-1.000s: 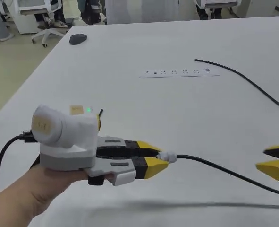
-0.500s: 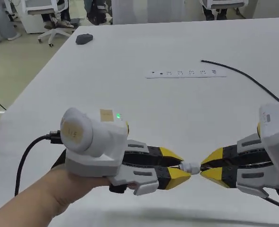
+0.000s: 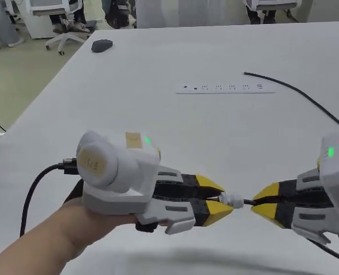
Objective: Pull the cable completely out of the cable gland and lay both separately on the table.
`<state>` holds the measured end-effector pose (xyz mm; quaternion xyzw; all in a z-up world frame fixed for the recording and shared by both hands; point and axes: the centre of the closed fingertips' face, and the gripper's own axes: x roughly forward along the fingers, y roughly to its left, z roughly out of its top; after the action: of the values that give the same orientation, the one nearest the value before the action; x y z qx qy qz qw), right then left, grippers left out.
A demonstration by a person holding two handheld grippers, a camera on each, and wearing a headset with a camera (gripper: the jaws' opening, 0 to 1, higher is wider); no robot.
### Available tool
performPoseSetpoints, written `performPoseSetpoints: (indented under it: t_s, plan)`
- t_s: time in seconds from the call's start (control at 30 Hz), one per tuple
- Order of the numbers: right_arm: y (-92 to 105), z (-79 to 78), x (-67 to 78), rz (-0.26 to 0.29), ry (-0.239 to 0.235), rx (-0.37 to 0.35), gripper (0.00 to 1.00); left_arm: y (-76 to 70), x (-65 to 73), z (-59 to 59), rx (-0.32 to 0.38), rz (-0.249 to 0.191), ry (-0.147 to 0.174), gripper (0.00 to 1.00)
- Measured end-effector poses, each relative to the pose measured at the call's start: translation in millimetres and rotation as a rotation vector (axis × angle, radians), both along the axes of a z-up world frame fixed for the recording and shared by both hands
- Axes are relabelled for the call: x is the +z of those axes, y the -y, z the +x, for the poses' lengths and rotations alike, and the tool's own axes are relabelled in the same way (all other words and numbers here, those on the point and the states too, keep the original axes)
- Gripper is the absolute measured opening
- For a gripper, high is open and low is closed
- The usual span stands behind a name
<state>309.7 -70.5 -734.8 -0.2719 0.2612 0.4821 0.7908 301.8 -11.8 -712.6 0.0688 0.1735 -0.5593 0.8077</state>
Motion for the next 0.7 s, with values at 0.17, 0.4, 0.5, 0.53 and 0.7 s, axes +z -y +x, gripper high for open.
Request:
performPoseSetpoints:
  t_s: [0.17, 0.4, 0.5, 0.53, 0.7]
  plan:
    - [57.4, 14.3, -9.6, 0.034, -0.037, -0.218, 0.00, -17.9, 5.0, 7.0, 0.044, -0.004, 0.022, 0.14]
    - [125.1, 17.1, -31.4, 0.002, -0.040, -0.380, 0.00, -38.8, 4.2, 10.1, 0.087, -0.003, 0.027, 0.14]
    - [131.8, 10.3, -43.9, -0.046, -0.050, -0.368, 0.00, -36.8, 1.4, 8.7, 0.090, -0.001, 0.020, 0.14]
    - [130.0, 7.5, -46.8, -0.053, -0.061, -0.355, 0.00, -36.3, 0.4, 8.4, 0.090, 0.001, 0.020, 0.14]
    - [130.3, 5.1, -62.5, -0.093, -0.107, -0.361, 0.00, -31.5, -3.0, 6.1, 0.081, 0.006, 0.007, 0.14]
